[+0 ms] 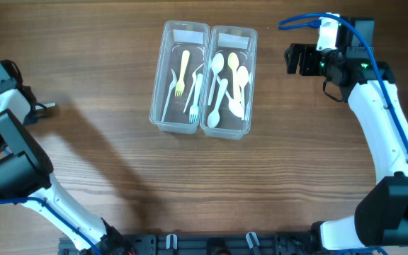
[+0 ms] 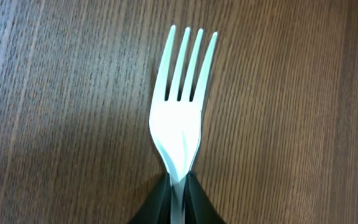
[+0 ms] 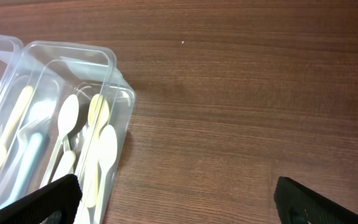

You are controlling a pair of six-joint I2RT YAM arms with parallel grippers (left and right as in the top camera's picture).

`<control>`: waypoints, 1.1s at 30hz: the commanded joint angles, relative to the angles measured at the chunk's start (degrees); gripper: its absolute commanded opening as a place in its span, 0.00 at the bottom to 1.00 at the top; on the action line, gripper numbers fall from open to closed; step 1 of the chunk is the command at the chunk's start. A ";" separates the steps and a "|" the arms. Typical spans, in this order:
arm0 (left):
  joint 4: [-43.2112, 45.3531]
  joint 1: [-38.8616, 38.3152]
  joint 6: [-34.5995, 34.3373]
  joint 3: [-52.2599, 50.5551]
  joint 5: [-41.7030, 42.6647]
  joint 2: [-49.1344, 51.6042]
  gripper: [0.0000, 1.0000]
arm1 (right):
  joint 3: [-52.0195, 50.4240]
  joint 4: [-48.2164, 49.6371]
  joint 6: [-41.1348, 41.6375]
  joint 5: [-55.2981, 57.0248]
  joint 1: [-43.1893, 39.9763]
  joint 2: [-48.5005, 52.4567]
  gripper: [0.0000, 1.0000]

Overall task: Pack container
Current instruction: 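Carry the white fork into the left compartment and release it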

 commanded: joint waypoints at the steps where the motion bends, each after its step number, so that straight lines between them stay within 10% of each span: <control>1: -3.54 0.17 -1.40 -1.68 5.16 4.09 0.05 | 0.11 0.17 -0.63 0.52 0.02 -0.63 1.00; 13: -9.03 0.17 -0.31 -1.68 7.48 -11.08 0.04 | 0.11 0.17 -0.63 0.52 0.02 -0.63 1.00; 23: -12.83 -8.72 25.35 -1.68 26.71 -33.81 0.04 | 0.11 0.17 -0.61 0.52 0.02 -0.63 1.00; 33: -13.99 -34.49 57.59 -1.70 36.48 -35.26 0.04 | 0.11 0.17 -0.61 0.52 0.02 -0.63 1.00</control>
